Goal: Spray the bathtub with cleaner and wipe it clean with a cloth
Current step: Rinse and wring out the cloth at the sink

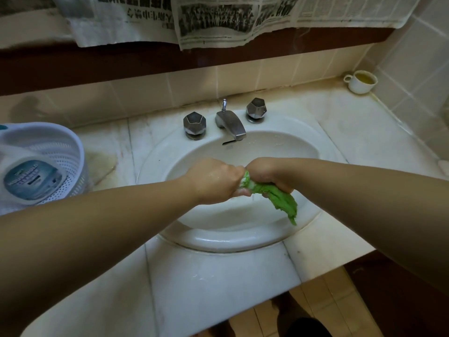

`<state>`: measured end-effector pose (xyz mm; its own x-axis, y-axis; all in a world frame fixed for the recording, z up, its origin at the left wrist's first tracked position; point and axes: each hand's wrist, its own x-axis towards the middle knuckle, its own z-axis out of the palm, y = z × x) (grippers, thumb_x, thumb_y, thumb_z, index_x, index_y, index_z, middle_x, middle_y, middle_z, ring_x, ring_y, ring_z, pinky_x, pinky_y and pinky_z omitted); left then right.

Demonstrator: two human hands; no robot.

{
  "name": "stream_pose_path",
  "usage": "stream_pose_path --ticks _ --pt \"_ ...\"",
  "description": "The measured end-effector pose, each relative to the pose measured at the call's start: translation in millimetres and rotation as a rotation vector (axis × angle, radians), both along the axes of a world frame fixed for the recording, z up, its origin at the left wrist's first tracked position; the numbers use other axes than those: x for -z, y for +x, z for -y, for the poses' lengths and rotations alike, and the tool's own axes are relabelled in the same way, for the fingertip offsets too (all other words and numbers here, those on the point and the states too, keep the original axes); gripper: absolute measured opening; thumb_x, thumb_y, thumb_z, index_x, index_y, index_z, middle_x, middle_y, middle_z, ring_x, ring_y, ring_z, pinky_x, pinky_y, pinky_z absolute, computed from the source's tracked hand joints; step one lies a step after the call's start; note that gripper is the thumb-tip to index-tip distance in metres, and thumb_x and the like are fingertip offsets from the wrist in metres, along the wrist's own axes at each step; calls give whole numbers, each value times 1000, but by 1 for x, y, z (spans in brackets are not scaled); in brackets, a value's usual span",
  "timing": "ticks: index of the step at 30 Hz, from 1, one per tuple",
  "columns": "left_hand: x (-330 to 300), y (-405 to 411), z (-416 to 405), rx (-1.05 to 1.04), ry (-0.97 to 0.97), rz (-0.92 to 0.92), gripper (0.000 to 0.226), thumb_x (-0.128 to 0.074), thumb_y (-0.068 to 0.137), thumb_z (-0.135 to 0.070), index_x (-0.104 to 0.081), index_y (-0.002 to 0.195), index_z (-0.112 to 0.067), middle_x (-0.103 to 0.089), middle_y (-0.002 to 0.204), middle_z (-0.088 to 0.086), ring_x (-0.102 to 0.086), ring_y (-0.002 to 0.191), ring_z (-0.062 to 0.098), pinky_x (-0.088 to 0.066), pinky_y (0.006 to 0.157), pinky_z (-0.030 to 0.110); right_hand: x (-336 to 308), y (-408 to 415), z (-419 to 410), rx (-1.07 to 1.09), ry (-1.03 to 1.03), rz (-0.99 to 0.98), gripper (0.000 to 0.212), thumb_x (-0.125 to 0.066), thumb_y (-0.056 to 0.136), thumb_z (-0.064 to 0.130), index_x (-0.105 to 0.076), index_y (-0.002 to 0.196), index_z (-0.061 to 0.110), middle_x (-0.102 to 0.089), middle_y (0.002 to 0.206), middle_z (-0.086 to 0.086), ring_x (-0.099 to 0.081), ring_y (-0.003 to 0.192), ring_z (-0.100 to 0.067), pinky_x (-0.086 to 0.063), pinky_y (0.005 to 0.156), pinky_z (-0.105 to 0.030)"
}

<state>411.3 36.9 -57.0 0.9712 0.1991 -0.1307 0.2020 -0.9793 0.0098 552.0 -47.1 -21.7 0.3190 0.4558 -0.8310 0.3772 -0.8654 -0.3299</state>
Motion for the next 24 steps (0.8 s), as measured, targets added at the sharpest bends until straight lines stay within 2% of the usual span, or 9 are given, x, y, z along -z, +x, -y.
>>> stream_pose_path --ticks 2,5,7,9,11,13,16,20,24 --pt "0 0 0 -11 18 6 56 -37 98 -72 -48 110 -19 -69 95 5 -64 86 34 -32 60 36 -1 -1 0 -2 11 6 25 -45 95 12 -53 72 12 -52 70 -7 -43 55 -20 -47 45 -21" --pt "-3 -2 -4 -65 -43 36 52 -44 96 -72 -49 107 -22 -69 98 3 -64 88 32 -32 63 36 -2 -1 -3 -31 124 87 23 -44 96 10 -56 77 10 -55 75 -11 -48 59 -23 -45 53 -26" --pt "-8 -4 -7 -138 -220 33 43 -54 95 -68 -49 105 -27 -66 93 0 -59 86 27 -31 65 36 -5 0 -3 -89 213 138 30 -38 103 18 -58 82 13 -59 84 -11 -54 69 -24 -46 62 -30" --pt "-9 -11 -11 -197 -486 42 40 -60 95 -61 -50 118 -29 -63 92 -4 -58 86 23 -36 68 36 -9 0 -1 -153 338 136 41 -32 110 37 -64 89 22 -66 98 -8 -61 84 -23 -50 78 -35" --pt "-9 -22 -18 -258 -750 69 36 -54 101 -53 -46 123 -25 -65 101 -2 -61 93 20 -47 78 39 -13 -1 6 -134 475 7 50 -31 108 54 -70 102 23 -70 105 -3 -65 95 -19 -50 90 -36" --pt "-13 -34 -21 -291 -902 117 22 -43 108 -43 -48 114 -22 -63 100 1 -60 90 14 -50 82 38 -14 -1 15 -185 567 -73 38 -46 104 55 -68 111 25 -71 106 2 -67 97 -15 -53 86 -30" --pt "-28 -46 -16 -337 -844 204 24 -38 111 -32 -56 103 -19 -63 90 4 -58 80 13 -48 76 36 -16 -4 24 -311 622 26 17 -67 98 40 -63 109 27 -69 98 4 -66 85 -12 -50 67 -20" --pt "-34 -58 -6 -410 -662 331 23 -47 104 -31 -65 93 -20 -64 85 -1 -58 81 15 -49 77 45 -23 -18 21 -334 712 72 16 -76 91 32 -62 99 30 -65 98 4 -64 85 -14 -53 73 -29" --pt "-46 -78 -5 -585 -758 492 15 -62 96 -31 -76 89 -31 -70 74 -3 -65 69 14 -53 64 36 -31 -34 14 -341 795 128 21 -81 85 34 -63 96 29 -67 92 7 -66 81 -11 -56 71 -32"
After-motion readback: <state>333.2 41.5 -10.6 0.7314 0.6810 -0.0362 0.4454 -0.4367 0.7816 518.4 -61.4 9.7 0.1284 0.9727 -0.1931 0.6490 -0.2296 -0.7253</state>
